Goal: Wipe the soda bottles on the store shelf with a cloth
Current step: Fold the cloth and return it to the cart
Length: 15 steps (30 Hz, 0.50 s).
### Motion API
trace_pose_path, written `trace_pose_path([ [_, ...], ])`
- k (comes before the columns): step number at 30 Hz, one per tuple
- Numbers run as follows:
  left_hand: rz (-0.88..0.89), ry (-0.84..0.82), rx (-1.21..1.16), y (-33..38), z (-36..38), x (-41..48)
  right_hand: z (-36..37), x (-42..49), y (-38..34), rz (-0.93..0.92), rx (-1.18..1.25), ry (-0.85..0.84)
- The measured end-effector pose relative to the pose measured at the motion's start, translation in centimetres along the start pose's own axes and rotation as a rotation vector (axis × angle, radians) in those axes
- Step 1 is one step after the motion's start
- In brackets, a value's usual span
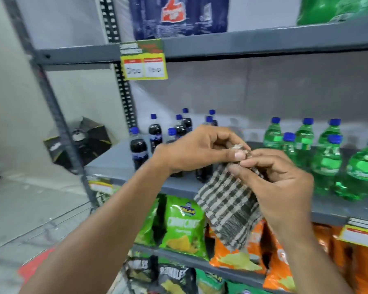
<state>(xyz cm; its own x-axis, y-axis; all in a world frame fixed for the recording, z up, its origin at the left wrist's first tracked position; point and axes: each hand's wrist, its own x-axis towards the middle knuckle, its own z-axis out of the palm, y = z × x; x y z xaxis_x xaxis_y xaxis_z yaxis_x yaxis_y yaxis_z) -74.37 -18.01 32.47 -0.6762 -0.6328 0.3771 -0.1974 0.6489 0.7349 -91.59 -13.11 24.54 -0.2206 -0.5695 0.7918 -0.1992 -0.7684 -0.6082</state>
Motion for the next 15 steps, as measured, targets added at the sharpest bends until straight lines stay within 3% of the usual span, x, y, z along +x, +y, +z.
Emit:
trace_pose_path([
  [5,-0.094,0.103,0.084,1.6,-3.2,-8.3,5.5,-2.7,-1.2,0.213,0.301,-0.272],
  [11,-0.263,0.267,0.205,3.3,-6.5,-18.4,11.7,-5.7,-0.7,0.321,0.194,-0.829],
  [15,-0.411,0.387,0.25,2.6,-8.5,-25.4,16.5,-8.1,-1.2,0.332,0.281,-0.979],
])
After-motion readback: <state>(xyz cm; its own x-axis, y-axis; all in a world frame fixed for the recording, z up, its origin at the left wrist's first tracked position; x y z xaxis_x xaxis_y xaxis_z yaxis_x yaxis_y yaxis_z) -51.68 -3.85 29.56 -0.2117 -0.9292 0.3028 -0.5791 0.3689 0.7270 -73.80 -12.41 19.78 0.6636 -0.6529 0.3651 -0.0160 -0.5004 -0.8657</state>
